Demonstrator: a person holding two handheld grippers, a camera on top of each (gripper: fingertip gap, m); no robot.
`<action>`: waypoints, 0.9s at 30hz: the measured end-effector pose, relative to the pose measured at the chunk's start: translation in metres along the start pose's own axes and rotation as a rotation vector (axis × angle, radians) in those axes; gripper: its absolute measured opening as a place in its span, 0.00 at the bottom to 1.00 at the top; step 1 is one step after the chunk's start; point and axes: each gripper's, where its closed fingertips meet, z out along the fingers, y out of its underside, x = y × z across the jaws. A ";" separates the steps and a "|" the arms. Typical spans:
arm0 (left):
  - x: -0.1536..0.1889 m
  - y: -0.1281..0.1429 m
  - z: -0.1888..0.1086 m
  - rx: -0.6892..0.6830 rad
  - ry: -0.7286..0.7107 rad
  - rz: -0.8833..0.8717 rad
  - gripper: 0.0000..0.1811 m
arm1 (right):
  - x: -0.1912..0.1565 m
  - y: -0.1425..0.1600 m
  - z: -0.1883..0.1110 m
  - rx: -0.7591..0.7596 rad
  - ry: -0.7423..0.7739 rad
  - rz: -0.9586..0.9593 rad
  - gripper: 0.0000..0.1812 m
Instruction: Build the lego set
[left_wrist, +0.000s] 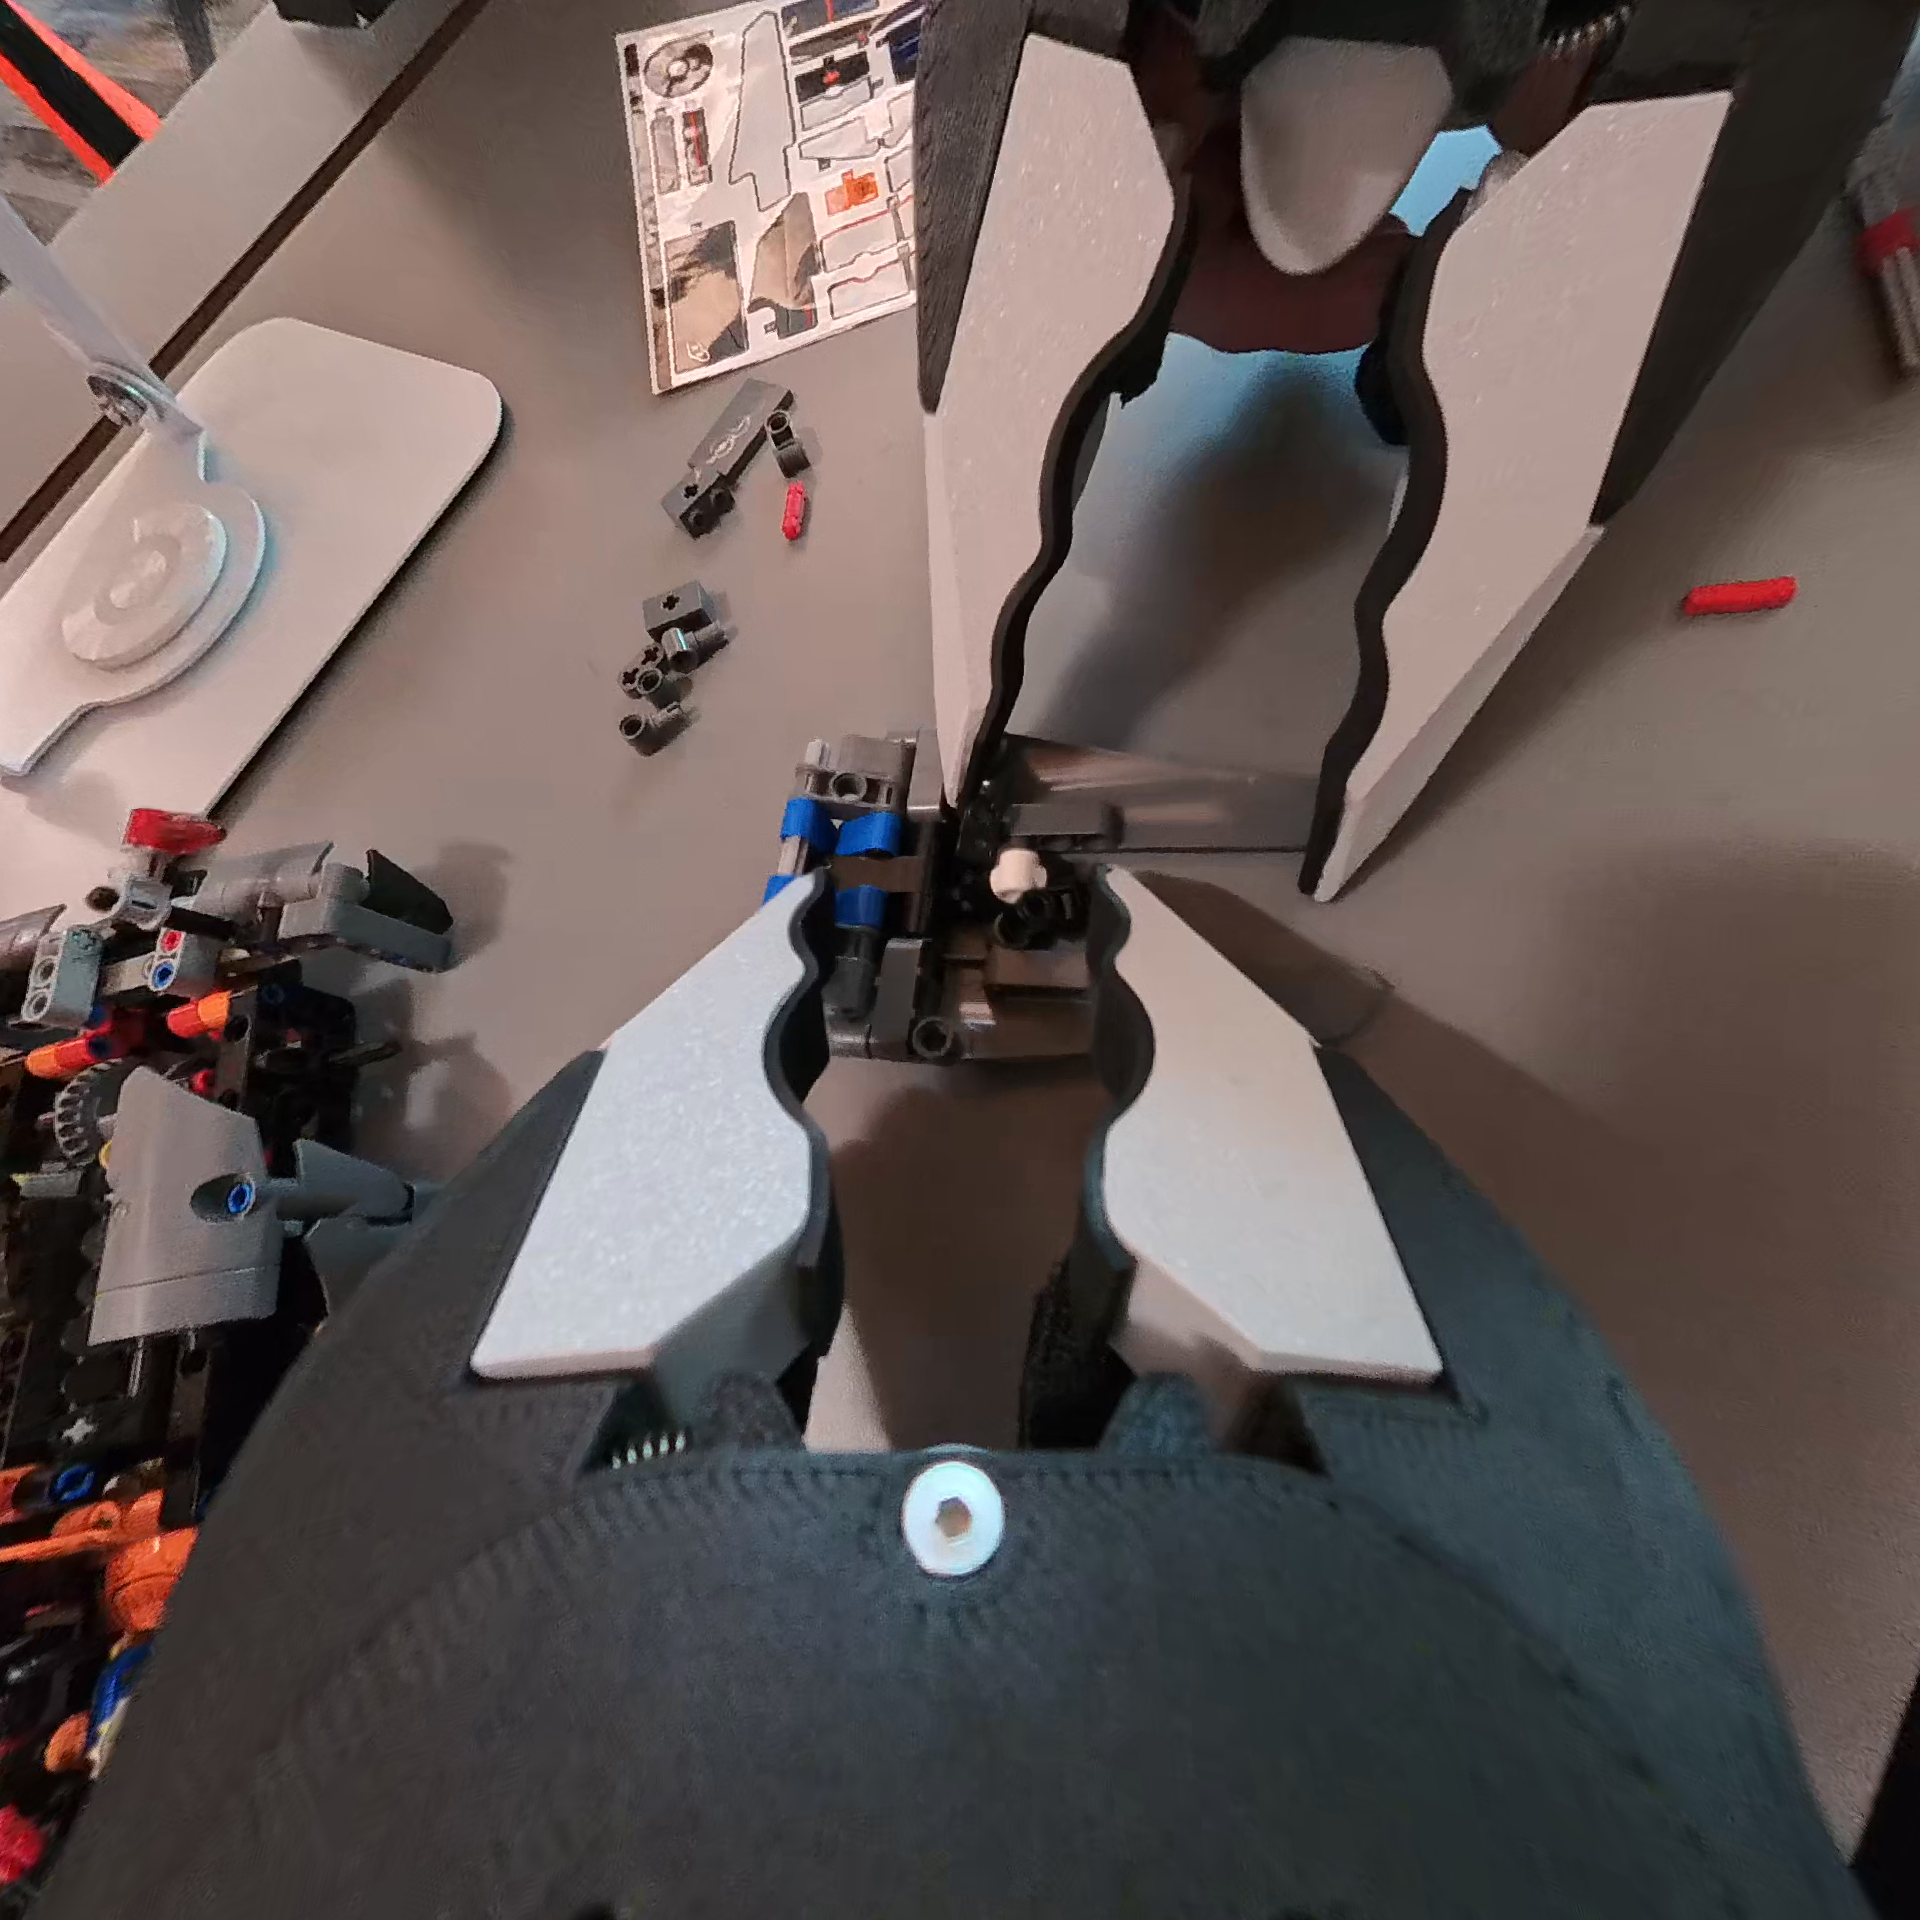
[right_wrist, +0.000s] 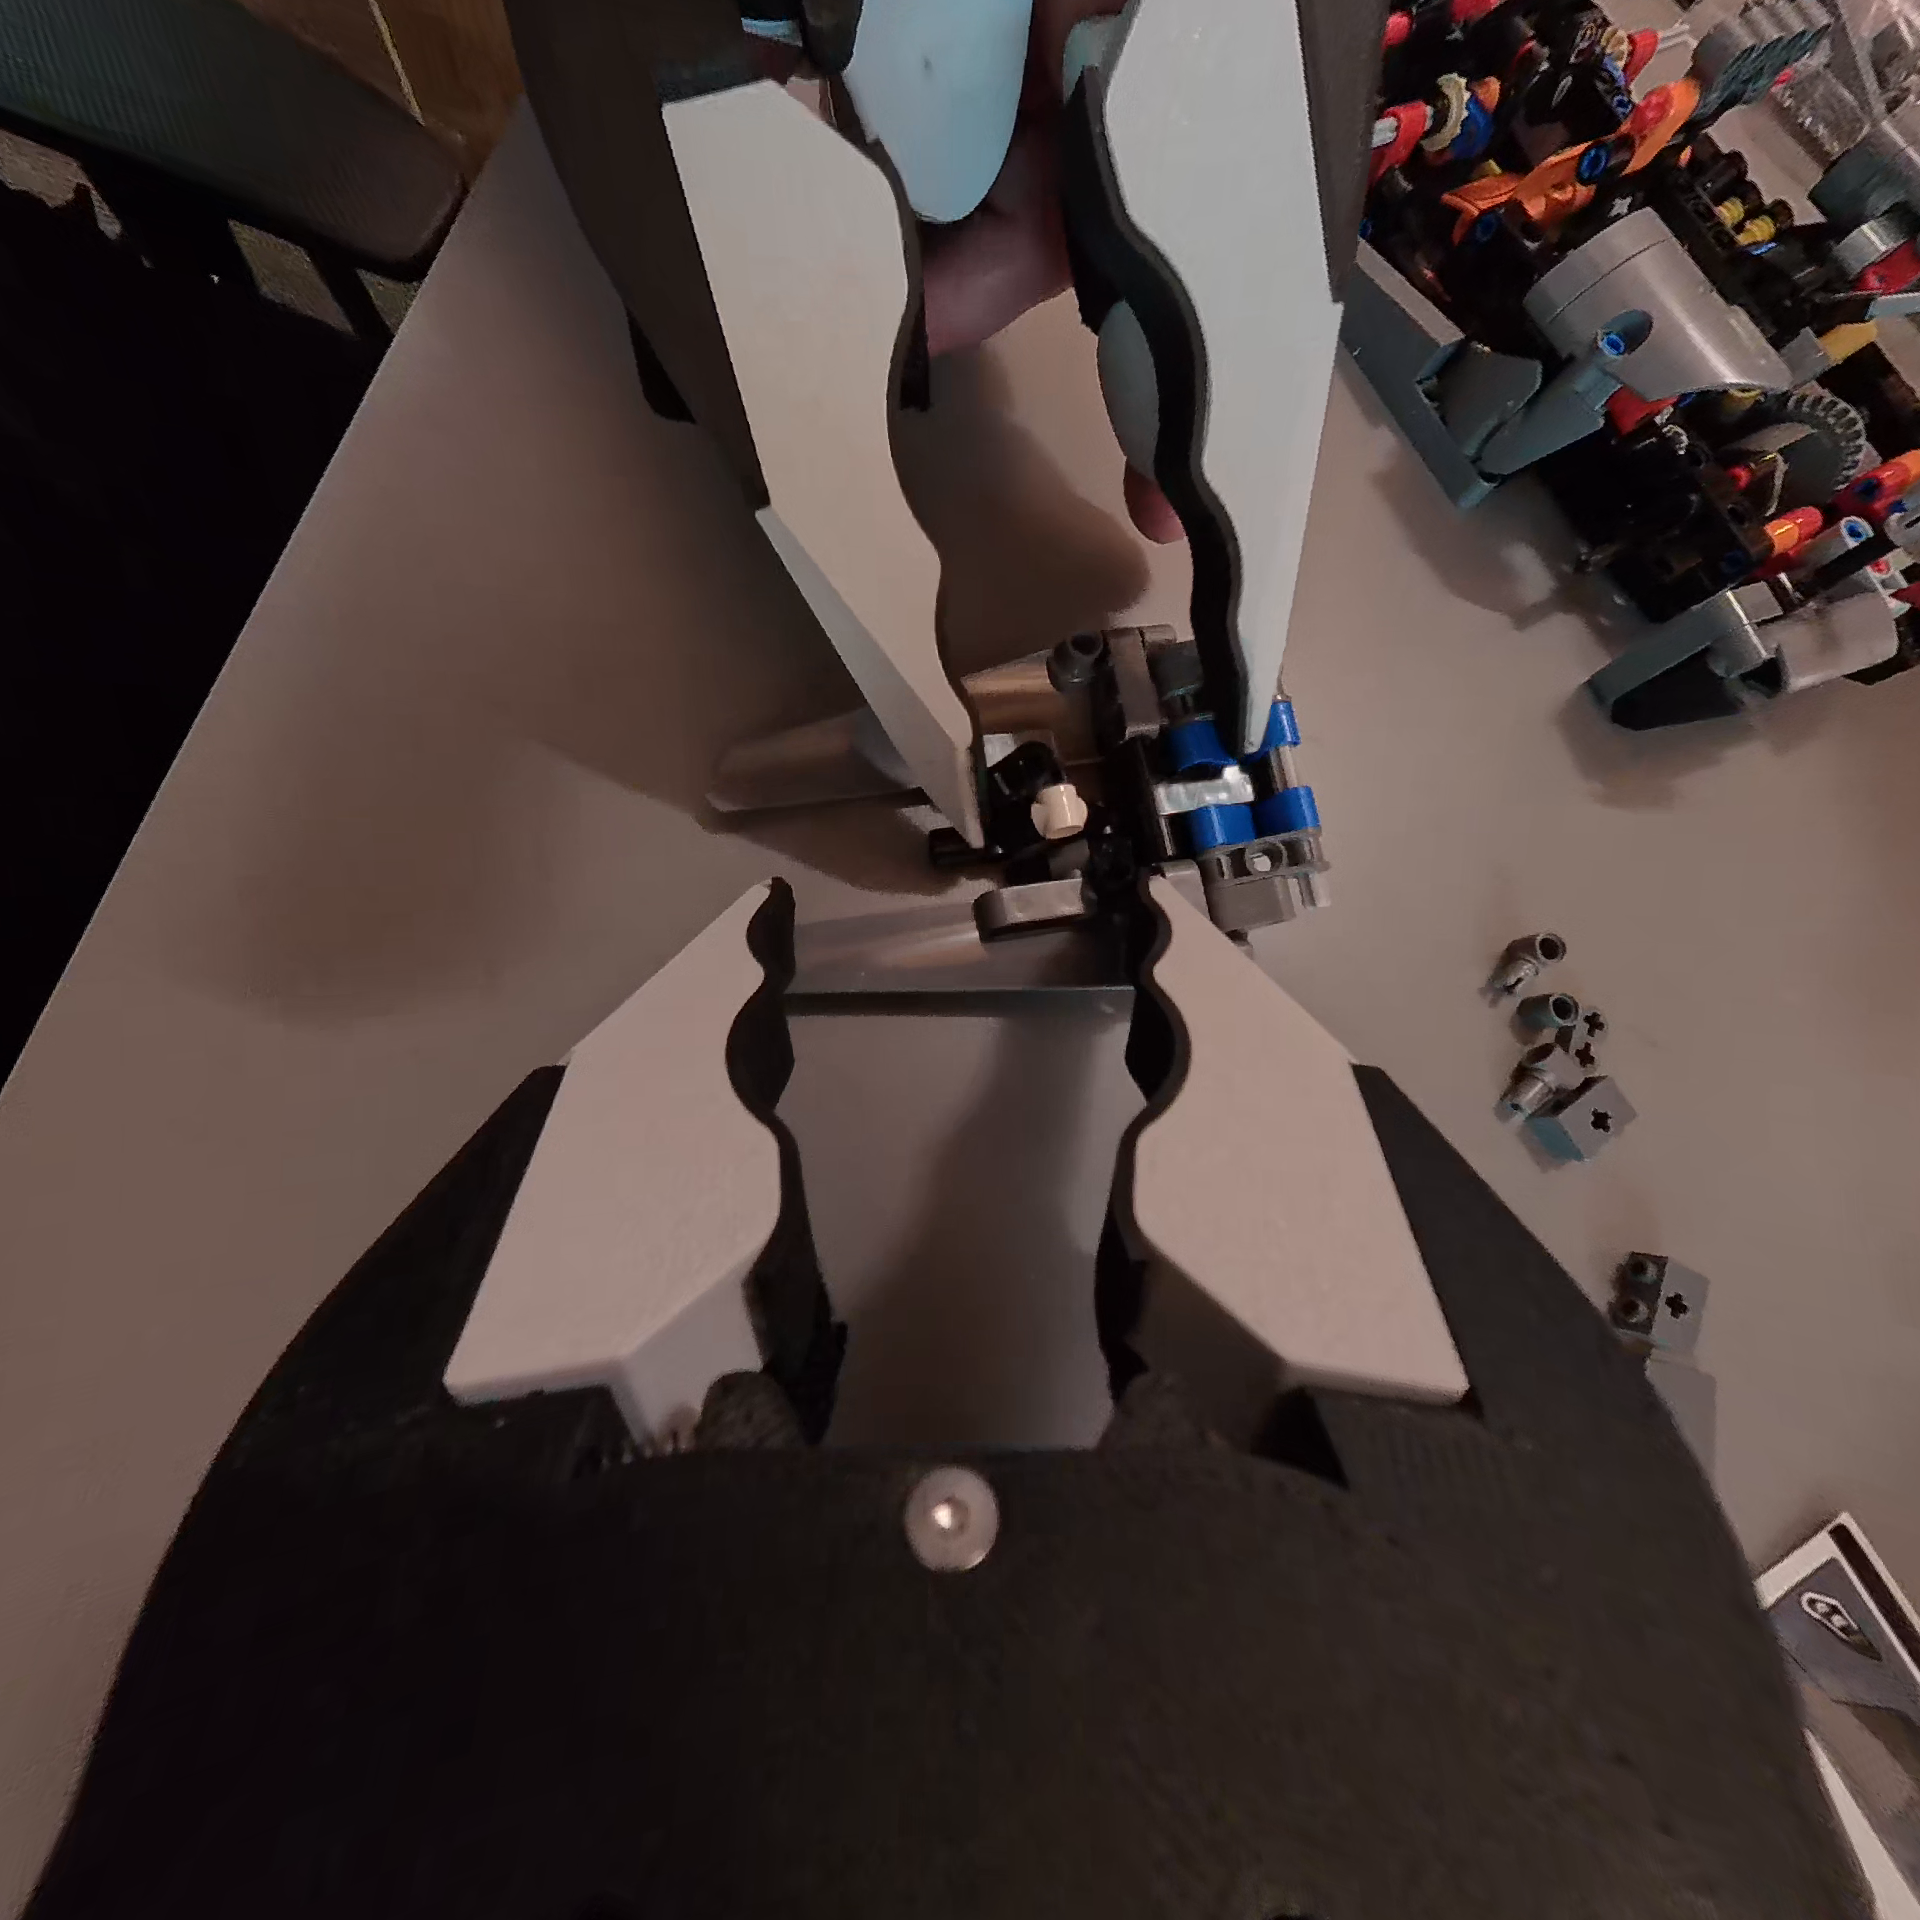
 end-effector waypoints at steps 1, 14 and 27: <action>0.000 0.000 0.001 -0.003 -0.001 -0.004 0.25 | 0.000 0.000 0.000 -0.002 0.001 -0.002 0.35; 0.002 0.001 -0.001 -0.015 -0.033 0.023 0.26 | -0.002 -0.001 0.001 -0.004 -0.003 -0.012 0.34; 0.004 -0.001 0.002 -0.001 0.032 0.019 0.23 | -0.002 -0.001 0.001 0.015 -0.011 0.001 0.34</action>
